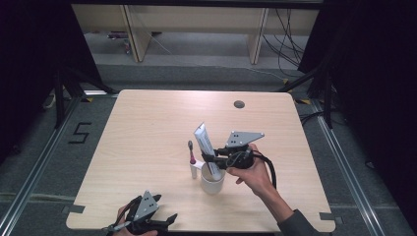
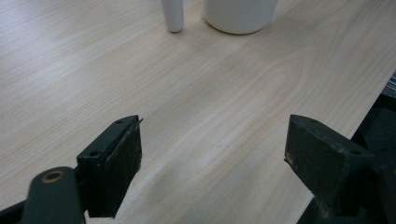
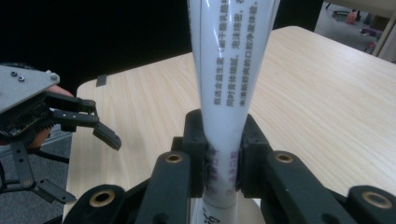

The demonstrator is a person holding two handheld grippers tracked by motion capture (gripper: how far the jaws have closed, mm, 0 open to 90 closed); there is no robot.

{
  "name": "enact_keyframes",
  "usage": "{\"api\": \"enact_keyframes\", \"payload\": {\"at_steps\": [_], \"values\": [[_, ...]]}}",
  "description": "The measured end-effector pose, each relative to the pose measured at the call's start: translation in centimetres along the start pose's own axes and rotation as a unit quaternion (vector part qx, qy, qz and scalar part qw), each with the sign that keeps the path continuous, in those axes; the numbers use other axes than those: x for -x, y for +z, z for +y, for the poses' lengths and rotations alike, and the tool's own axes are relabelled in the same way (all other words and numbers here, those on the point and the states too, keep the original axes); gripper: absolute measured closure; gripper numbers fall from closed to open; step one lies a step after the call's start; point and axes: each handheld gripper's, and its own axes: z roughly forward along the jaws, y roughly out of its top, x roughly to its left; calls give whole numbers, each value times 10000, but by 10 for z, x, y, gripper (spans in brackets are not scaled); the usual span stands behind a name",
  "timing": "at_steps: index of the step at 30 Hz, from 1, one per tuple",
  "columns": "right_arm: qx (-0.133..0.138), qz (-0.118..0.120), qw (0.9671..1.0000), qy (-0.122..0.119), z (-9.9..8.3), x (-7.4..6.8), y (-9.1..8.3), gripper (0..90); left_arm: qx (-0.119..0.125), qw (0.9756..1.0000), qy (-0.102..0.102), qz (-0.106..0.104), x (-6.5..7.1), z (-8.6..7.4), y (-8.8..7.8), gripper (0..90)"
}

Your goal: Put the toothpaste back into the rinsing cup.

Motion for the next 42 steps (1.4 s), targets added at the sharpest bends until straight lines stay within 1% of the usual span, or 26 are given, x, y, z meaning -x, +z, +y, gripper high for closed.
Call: {"api": "enact_keyframes", "payload": {"at_steps": [1, 2, 5, 6, 9, 11, 12, 13, 14, 15, 17, 19, 20, 22, 23, 26, 27, 29, 30, 31, 34, 35, 38, 40, 41, 42], "values": [[8, 21, 10000, 40, -2, -1, 3, 773, -71, 9999, 74, 43, 0, 0, -2, 185], [-86, 53, 9999, 63, -3, -1, 3, 773, -47, 10000, 51, 20, 0, 0, -2, 185], [-144, 50, 9999, 53, -5, -1, 4, 773, -85, 9999, 81, 60, -1, 0, -2, 185], [-174, 40, 9997, 160, -8, -2, 5, 773, -47, 10000, 48, 27, 0, 0, -2, 185], [-200, 52, 9998, 54, -11, 0, 8, 773, 69, 10000, -53, 18, 1, 0, 0, 186], [-163, 42, 9998, 76, -13, 0, 10, 772, 61, 10000, -43, 15, 1, 0, 0, 185], [-244, 57, 9997, 79, -13, 0, 9, 772, -46, 10000, 54, 31, 0, 0, -2, 185], [-290, 86, 9994, 171, -15, -2, 10, 772, -40, 10000, 35, 31, 0, 0, -2, 185], [-290, 86, 9994, 171, -15, -2, 10, 772, -40, 10000, 35, 31, 0, 0, -2, 185], [-252, 77, 9996, 102, -16, -1, 12, 772, 64, 10000, -52, 12, 1, 0, 0, 185], [-306, 32, 9995, 23, -17, 0, 12, 772, -45, 10000, 60, 24, 0, 0, -2, 185], [-370, 66, 9991, 197, -18, -2, 11, 771, 24, 10000, 2, 17, 0, 0, -1, 185], [-307, 92, 9995, 72, -19, -1, 13, 771, 36, 10000, -49, 18, 1, 0, -1, 185], [-331, 28, 9994, 62, -19, -1, 12, 771, 65, 10000, -49, 23, 1, 0, 0, 185], [-373, 82, 9992, 116, -20, -2, 13, 771, -45, 10000, 59, 18, 0, 0, -2, 185], [-401, 45, 9992, 70, -21, -2, 14, 771, 60, 10000, -46, 13, 1, 0, 0, 185], [-424, 77, 9990, 97, -22, -2, 14, 771, -47, 10000, 57, 27, 0, 0, -2, 185], [-442, 73, 9990, 59, -23, -1, 14, 770, -45, 10000, 64, 20, 0, 0, -2, 185], [-439, 65, 9988, 214, -24, -4, 15, 770, -24, 10000, 57, 12, 0, 0, -2, 185], [-413, 61, 9991, 55, -24, -2, 16, 770, 32, 10000, -10, 12, 0, 0, -1, 185], [-534, 59, 9985, 71, -25, -2, 14, 770, -57, 9999, 95, 20, 0, 0, -2, 185], [-482, 5, 9988, 4, -26, -1, 16, 769, -49, 10000, 80, 13, 0, 0, -2, 185], [-586, 28, 9983, 10, -28, -1, 16, 768, -66, 9999, 95, 25, 0, 0, -2, 185], [-568, 39, 9983, 103, -29, -3, 17, 768, -91, 9999, 125, 40, -1, 0, -3, 185], [-656, 72, 9978, 66, -30, -3, 18, 767, -49, 10000, 43, 29, 0, 0, -2, 185], [-678, 56, 9977, 51, -30, -4, 18, 766, -52, 10000, 62, 33, 0, 0, -2, 185]]}}
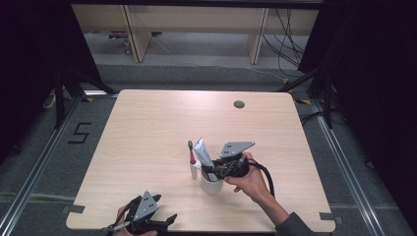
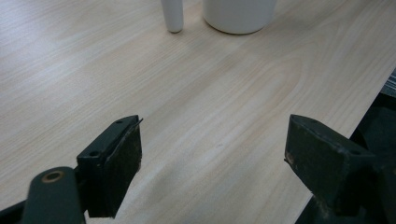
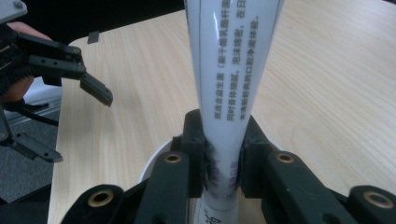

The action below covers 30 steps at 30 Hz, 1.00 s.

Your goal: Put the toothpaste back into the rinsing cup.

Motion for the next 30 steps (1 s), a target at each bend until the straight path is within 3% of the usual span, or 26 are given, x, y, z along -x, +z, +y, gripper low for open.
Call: {"api": "enact_keyframes", "payload": {"at_steps": [2, 6, 8, 11, 13, 15, 19, 22, 27, 30], "values": [[-27, -34, 10000, -54, -1, 0, 2, 764, -53, 9999, 88, 12, -1, 0, -1, 185], [-129, -29, 9999, -75, -2, 0, 3, 760, 1, 10000, 4, -21, 0, 0, 0, 185], [-146, -73, 9997, -157, -3, 1, 3, 758, -55, 9999, 99, 13, -1, 0, -1, 185], [-161, -42, 9998, -95, -3, 0, 3, 756, -8, 10000, 21, -2, 0, 0, 0, 185], [-160, -24, 9998, -87, -3, 0, 3, 753, -58, 9999, 101, 10, -1, 0, -1, 185], [-155, -5, 9998, -91, -3, 0, 3, 748, -10, 10000, 17, -13, 0, 0, 0, 185], [-111, -24, 9999, -35, -3, -1, 1, 732, -67, 9999, 107, 5, -1, 0, -1, 185], [-107, -50, 9999, -56, -2, 0, 0, 723, -22, 10000, 39, -37, 0, 0, 0, 185], [-78, -134, 9998, -82, -2, 0, -1, 673, -16, 10000, 47, -28, 0, 0, 0, 185], [-98, -101, 9999, 21, -2, 0, -1, 630, -18, 10000, 30, -41, 1, -1, -1, 185]]}}
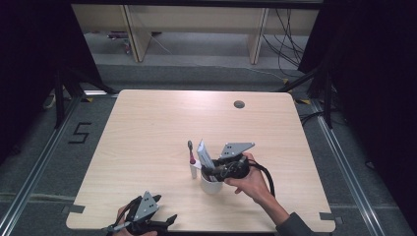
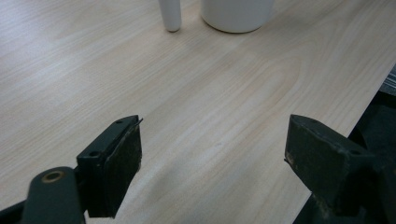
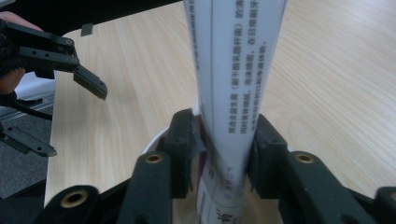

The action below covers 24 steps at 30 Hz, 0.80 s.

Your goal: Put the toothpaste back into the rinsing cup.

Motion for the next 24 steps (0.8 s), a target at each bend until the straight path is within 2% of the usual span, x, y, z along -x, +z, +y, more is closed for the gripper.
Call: {"api": "enact_keyframes", "payload": {"at_steps": [1, 4, 5, 7, 8, 9, 12, 13, 15, 17, 20, 24], "values": [[10, -53, 9999, -116, 1, 1, -1, 629, 1, 10000, 4, 4, 0, 0, 0, 185], [28, -143, 9999, -63, 1, 0, -4, 604, 4, 10000, 21, -5, 0, 0, 0, 185], [17, -145, 9999, 52, 2, 0, -5, 597, 40, 10000, -24, -3, 1, 0, 0, 185], [57, -140, 9999, -34, 2, 2, -6, 595, -13, 10000, 31, 27, -1, 1, 0, 185], [36, -122, 9999, 4, 3, 2, -7, 590, -8, 10000, 32, 28, -1, 1, 0, 185], [102, -207, 9997, -6, 3, 3, -8, 588, 9, 10000, 15, 6, 0, 0, 0, 185], [85, -178, 9998, -18, 3, 3, -9, 585, 50, 10000, -34, 5, 1, 0, 0, 185], [84, -167, 9998, -17, 3, 4, -9, 575, 3, 10000, 26, -1, -1, 1, 0, 185], [102, -239, 9997, -10, 3, 4, -9, 565, 50, 10000, -50, 4, 1, 0, 1, 185], [131, -206, 9997, -46, 3, 4, -9, 563, 2, 10000, 20, -2, -1, 0, -1, 185], [85, -191, 9998, 25, 3, 4, -11, 545, 48, 10000, -30, 9, 1, 0, 0, 185], [140, -226, 9996, -16, 4, 4, -12, 528, 2, 10000, 18, 1, -1, 0, -1, 185]]}}
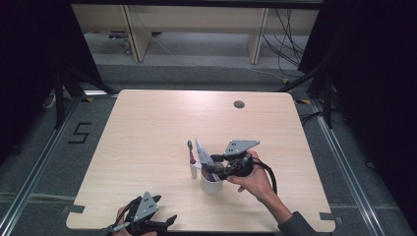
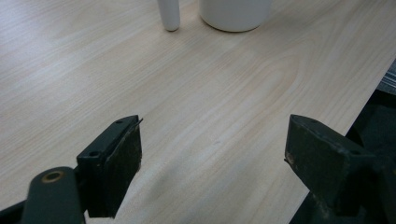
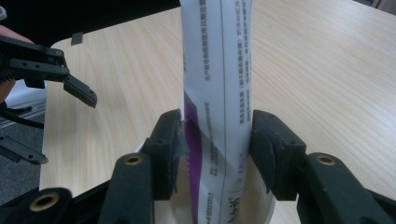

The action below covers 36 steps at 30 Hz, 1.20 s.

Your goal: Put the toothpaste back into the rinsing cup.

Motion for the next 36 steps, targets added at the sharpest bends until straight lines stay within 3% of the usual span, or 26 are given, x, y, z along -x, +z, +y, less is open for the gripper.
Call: {"api": "enact_keyframes", "payload": {"at_steps": [2, 4, 11, 17, 30, 32, 34, 36], "values": [[55, 13, 10000, 51, 1, 1, -4, 515, 101, 9999, -85, -20, 1, -1, 1, 185], [23, 46, 9999, 136, 3, 0, -7, 494, -3, 10000, 9, 19, -1, 0, 0, 185], [156, -103, 9997, 171, 5, 4, -19, 453, -8, 10000, 12, 1, -1, 0, 0, 185], [252, -219, 9988, 354, 2, 9, -33, 412, -9, 10000, 12, 6, -1, 0, -1, 185], [282, -508, 9971, 486, -10, 18, -56, 341, -6, 10000, -5, 18, -1, 0, -1, 184], [262, -498, 9958, 721, -13, 18, -62, 332, -13, 10000, -2, 24, -1, 0, -1, 184], [260, -443, 9961, 720, -14, 19, -63, 332, -6, 10000, -12, 18, -1, 0, -1, 184], [347, -602, 9961, 549, -18, 23, -68, 326, -12, 10000, -3, 22, -1, 0, -1, 184]]}}
